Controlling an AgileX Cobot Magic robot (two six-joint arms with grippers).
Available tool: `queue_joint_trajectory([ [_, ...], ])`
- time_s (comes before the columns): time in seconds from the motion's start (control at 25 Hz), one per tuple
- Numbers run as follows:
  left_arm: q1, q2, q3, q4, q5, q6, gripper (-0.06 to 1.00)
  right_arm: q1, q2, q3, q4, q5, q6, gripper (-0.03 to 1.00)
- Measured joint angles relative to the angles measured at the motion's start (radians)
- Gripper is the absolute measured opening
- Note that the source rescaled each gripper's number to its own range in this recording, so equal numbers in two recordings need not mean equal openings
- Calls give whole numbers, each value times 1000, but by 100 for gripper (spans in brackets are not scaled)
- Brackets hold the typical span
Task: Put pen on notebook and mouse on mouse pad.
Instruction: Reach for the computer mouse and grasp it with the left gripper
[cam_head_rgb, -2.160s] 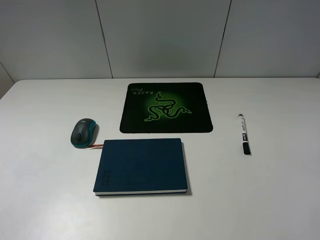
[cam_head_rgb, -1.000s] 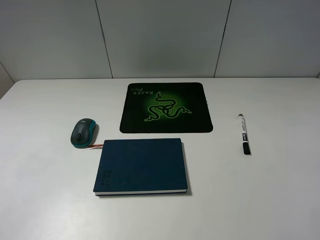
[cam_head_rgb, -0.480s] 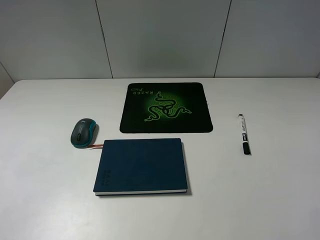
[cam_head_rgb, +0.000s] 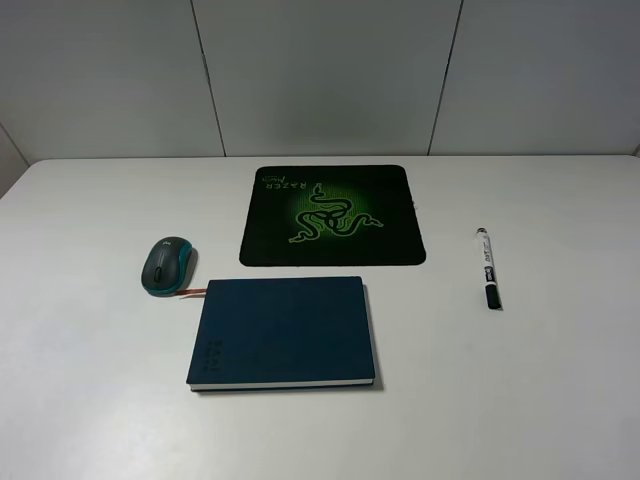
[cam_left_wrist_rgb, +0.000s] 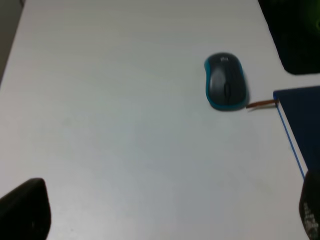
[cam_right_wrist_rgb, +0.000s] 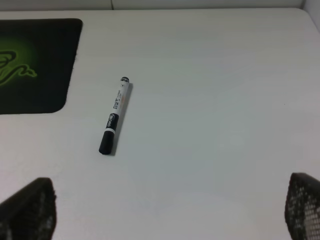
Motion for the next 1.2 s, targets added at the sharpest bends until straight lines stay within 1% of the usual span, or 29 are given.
queue_joint_trajectory([
  [0.24, 0, 191, -114, 0, 4, -35, 100, 0, 0, 0, 0, 0, 0, 100],
  [0.72, 0, 717, -299, 0, -6, -41, 100, 0, 0, 0, 0, 0, 0, 100],
  [0.84, -2, 843, -352, -19, -12, -43, 100, 0, 0, 0, 0, 0, 0, 100],
  [0.96, -27, 966, -405, -26, -24, -48, 100, 0, 0, 0, 0, 0, 0, 100],
  [1.2, -90, 1206, -490, -27, -74, -99, 100, 0, 0, 0, 0, 0, 0, 100],
])
